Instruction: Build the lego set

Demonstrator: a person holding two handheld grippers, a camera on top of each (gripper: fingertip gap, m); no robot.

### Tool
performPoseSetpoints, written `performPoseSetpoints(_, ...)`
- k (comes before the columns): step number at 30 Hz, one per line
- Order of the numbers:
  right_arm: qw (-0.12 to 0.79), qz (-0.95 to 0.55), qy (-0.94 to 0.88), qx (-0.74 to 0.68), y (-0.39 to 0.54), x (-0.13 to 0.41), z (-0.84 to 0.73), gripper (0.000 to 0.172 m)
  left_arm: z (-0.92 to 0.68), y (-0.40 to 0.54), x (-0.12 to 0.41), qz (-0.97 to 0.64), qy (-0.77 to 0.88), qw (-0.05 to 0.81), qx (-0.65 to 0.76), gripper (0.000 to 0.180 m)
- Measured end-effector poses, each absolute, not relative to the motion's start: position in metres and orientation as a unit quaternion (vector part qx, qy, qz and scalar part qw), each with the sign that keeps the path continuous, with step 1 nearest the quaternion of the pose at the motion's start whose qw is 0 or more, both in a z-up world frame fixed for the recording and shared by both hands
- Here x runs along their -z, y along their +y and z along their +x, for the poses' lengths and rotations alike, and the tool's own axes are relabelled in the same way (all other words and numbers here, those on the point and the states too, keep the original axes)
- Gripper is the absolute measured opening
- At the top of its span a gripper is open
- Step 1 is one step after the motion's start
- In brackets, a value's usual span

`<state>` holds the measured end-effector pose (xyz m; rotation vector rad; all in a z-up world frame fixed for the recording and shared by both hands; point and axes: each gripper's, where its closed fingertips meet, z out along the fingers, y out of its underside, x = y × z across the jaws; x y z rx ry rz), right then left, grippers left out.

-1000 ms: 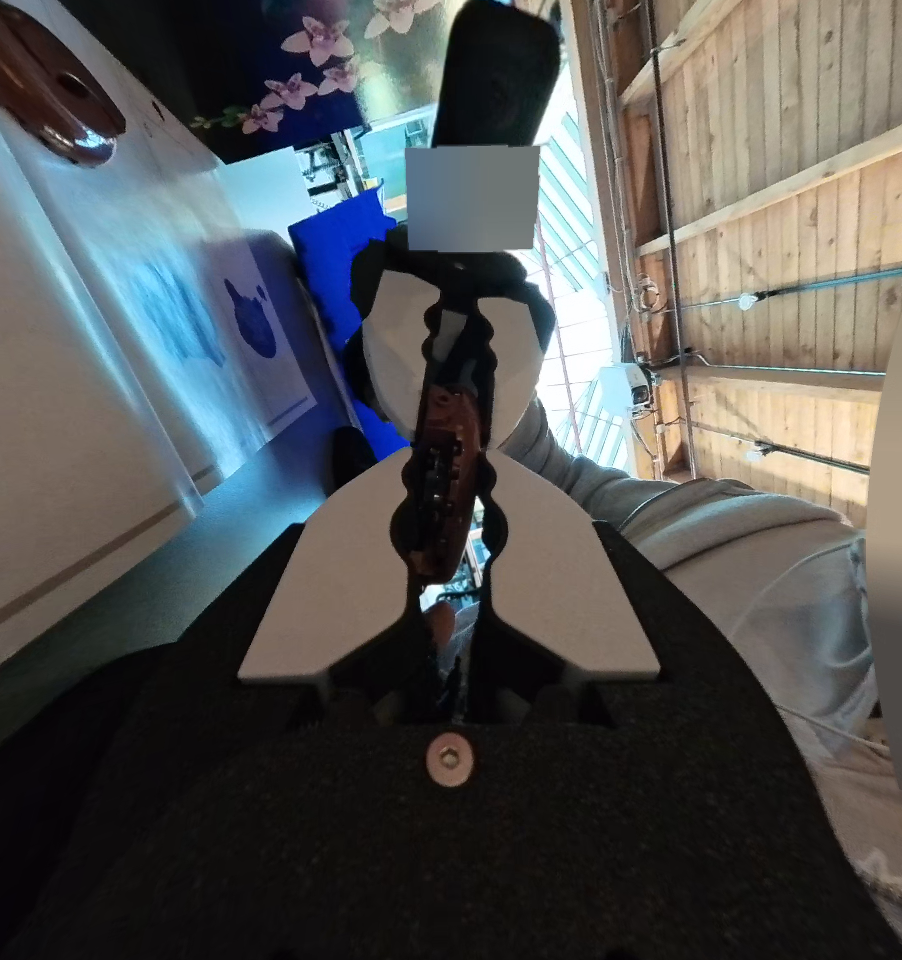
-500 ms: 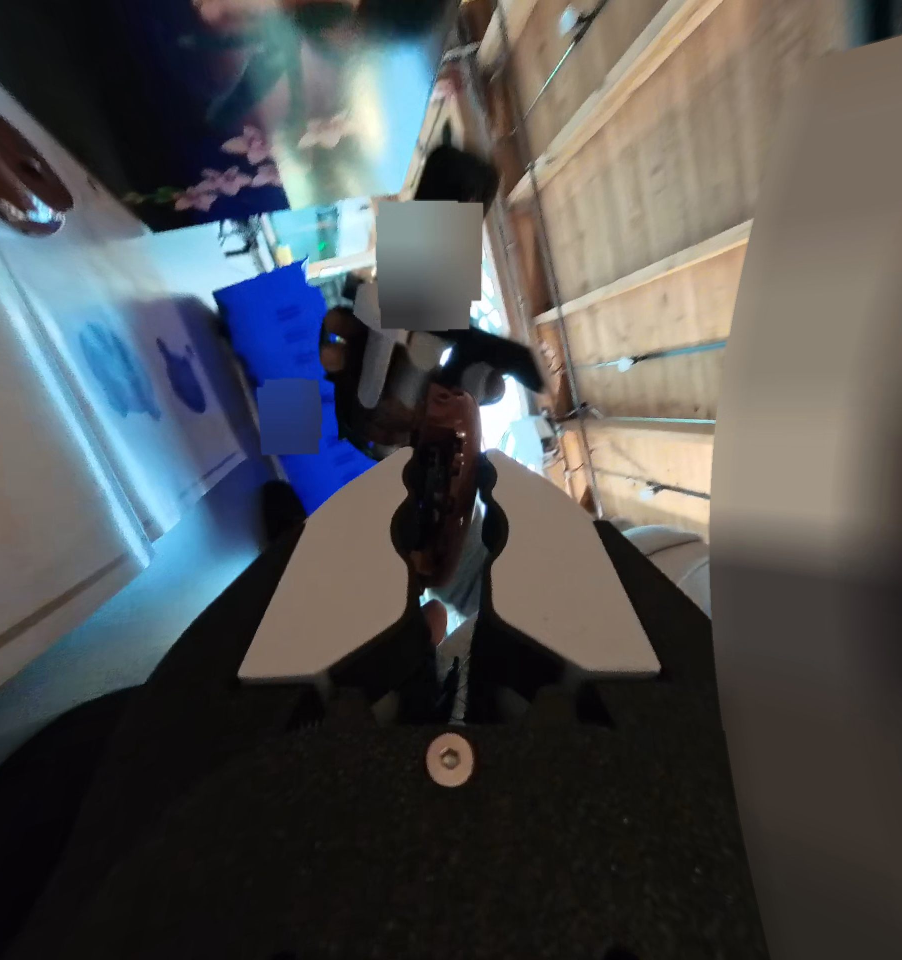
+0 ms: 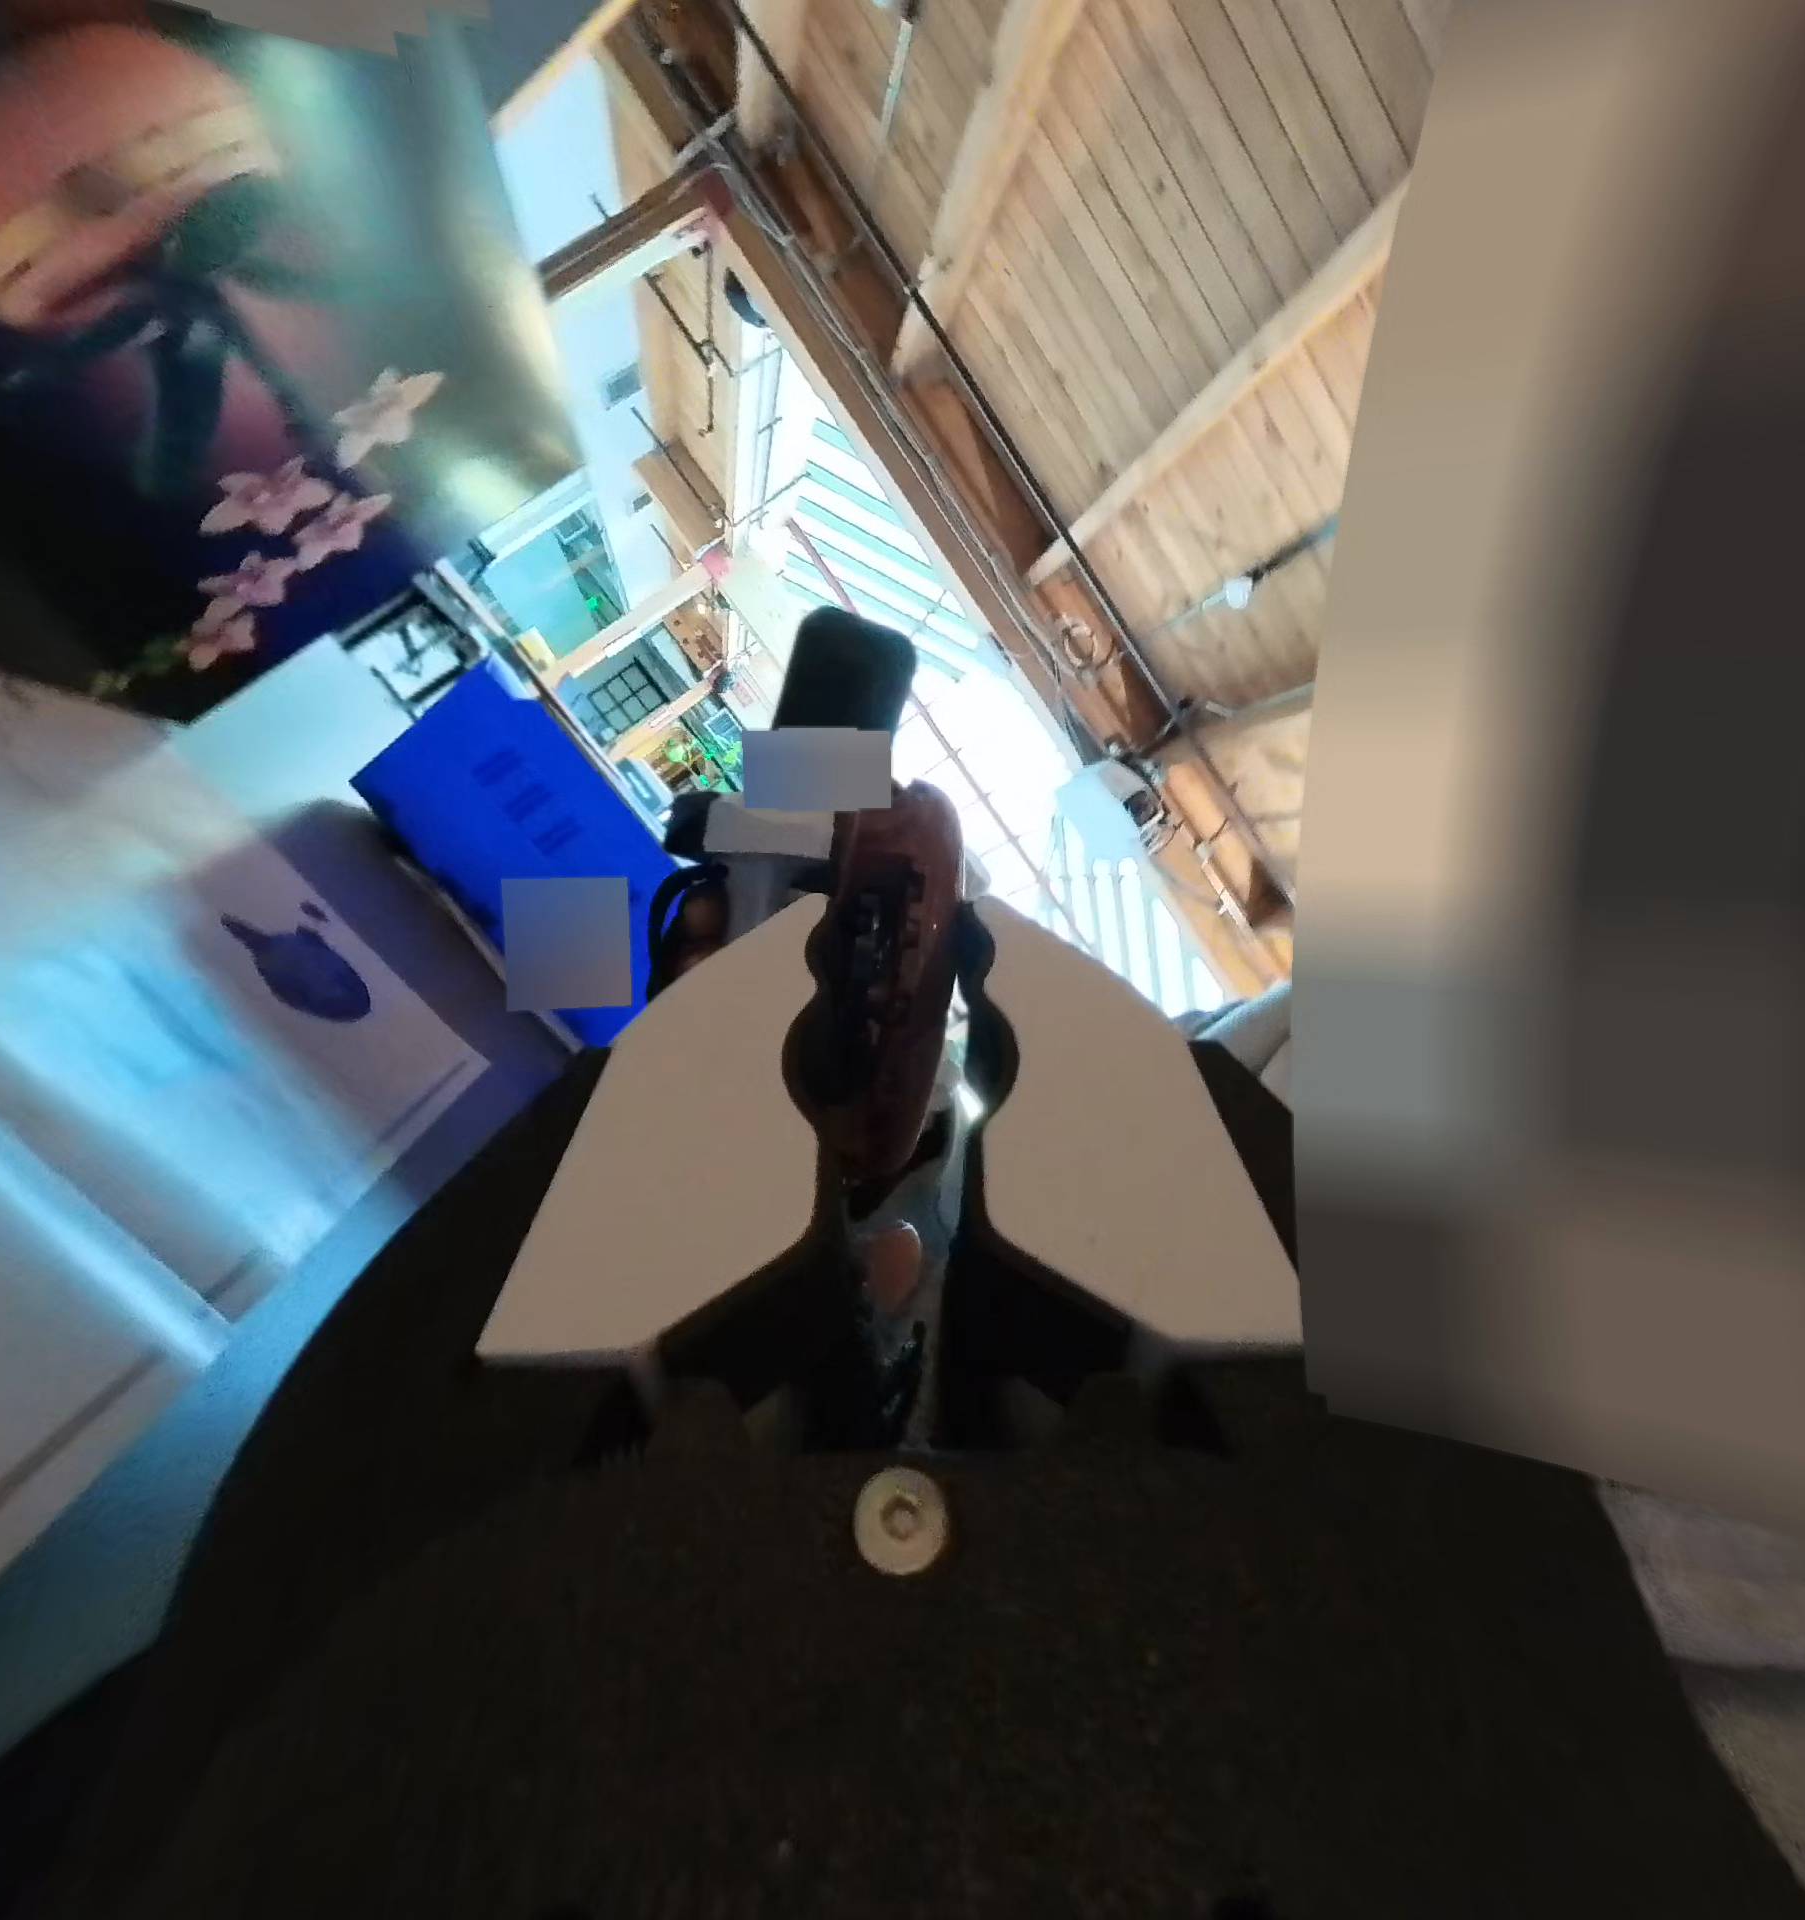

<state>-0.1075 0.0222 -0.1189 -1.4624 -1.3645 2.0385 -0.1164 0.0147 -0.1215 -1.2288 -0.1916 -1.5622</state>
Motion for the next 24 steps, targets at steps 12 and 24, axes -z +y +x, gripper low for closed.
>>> performPoseSetpoints(12, 0.190, -0.425, -0.516, -0.719, 0.012, 0.102, -0.093, 0.017, -0.100, 0.005, 0.108, -0.573, 0.070, 0.614, 0.538, 0.020)
performPoseSetpoints(24, 0.212, -0.391, -0.547, -0.709, 0.006, 0.101, -0.082, 0.018, -0.088, 0.005, 0.101, -0.626, 0.156, 0.621, 0.445, 0.021)
